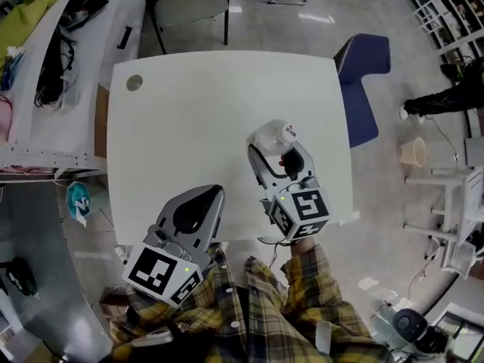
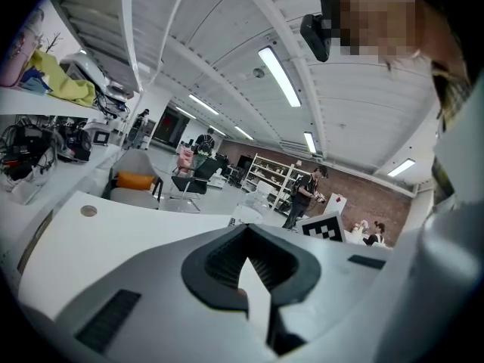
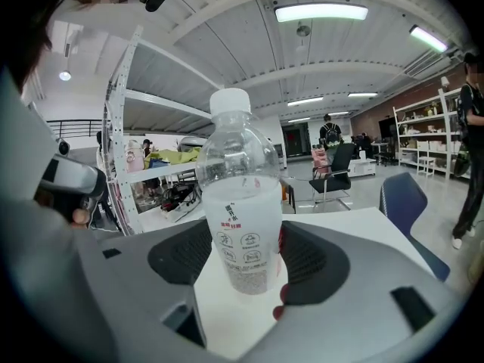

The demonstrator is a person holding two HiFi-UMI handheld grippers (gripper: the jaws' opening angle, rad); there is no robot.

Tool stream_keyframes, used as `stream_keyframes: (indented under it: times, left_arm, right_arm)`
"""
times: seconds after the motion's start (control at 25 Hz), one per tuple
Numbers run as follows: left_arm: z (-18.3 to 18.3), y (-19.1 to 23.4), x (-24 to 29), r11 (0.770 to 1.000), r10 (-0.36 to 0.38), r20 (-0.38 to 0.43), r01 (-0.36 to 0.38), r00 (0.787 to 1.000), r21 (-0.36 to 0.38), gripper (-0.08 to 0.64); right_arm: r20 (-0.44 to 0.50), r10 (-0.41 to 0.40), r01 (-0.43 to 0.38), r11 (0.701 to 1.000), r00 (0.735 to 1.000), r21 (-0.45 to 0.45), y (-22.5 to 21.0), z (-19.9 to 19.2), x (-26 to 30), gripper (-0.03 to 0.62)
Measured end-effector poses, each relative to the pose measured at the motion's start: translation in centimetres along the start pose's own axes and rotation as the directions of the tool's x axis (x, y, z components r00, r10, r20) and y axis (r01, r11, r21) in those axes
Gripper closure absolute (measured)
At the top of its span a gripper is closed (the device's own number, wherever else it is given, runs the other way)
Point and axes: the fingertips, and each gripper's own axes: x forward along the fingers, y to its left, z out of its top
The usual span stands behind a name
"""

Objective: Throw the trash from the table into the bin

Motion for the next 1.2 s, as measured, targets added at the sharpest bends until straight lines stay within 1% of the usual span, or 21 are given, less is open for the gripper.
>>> stream_keyframes:
  times: [0.16, 0.28, 0.36, 0.6, 0.8, 0.96, 1.08, 1.2]
  left_arm:
    - [0.6, -1.2, -0.5, 0.998, -0.055, 0.002, 0.055, 0.999, 0.027, 0.552]
    - [0.9, -2.2, -0.5, 0.992, -0.115, -0.008, 0.115, 0.993, 0.053, 0.552]
    - [0.9, -3.0, -0.4, 0.988, -0.142, -0.014, 0.143, 0.99, 0.064, 0.552]
    - [0.4, -6.3, 0.6, 0.967, -0.234, -0.043, 0.237, 0.971, 0.093, 0.552]
    - [-0.6, -10.7, 2.2, 0.944, -0.307, -0.073, 0.313, 0.949, 0.106, 0.552]
    - [-2.4, -15.3, 3.1, 0.923, -0.36, -0.101, 0.37, 0.927, 0.108, 0.552]
    - [-4.1, -18.8, 3.6, 0.916, -0.378, -0.118, 0.389, 0.918, 0.096, 0.552]
    - [-5.7, -21.8, 4.0, 0.916, -0.38, -0.123, 0.392, 0.917, 0.089, 0.552]
  right_arm:
    - [0.022, -0.043, 0.043, 0.999, 0.999, 0.004, 0.4, 1.1, -1.9, 0.311]
    - [0.048, -0.093, 0.093, 0.996, 0.994, 0.012, 0.3, 1.7, -3.9, 0.311]
    - [0.067, -0.113, 0.112, 0.994, 0.991, 0.013, 0.2, 2.1, -5.1, 0.311]
    - [0.095, -0.194, 0.191, 0.981, 0.976, 0.042, -0.8, 2.8, -9.7, 0.311]
    - [0.099, -0.251, 0.246, 0.967, 0.963, 0.062, -2.7, 2.2, -14.5, 0.311]
    - [0.094, -0.319, 0.311, 0.946, 0.943, 0.088, -4.8, 1.2, -20.1, 0.311]
    - [0.081, -0.351, 0.343, 0.934, 0.933, 0.098, -6.4, 0.1, -24.6, 0.311]
    - [0.061, -0.374, 0.367, 0.925, 0.925, 0.102, -7.8, -1.2, -28.5, 0.311]
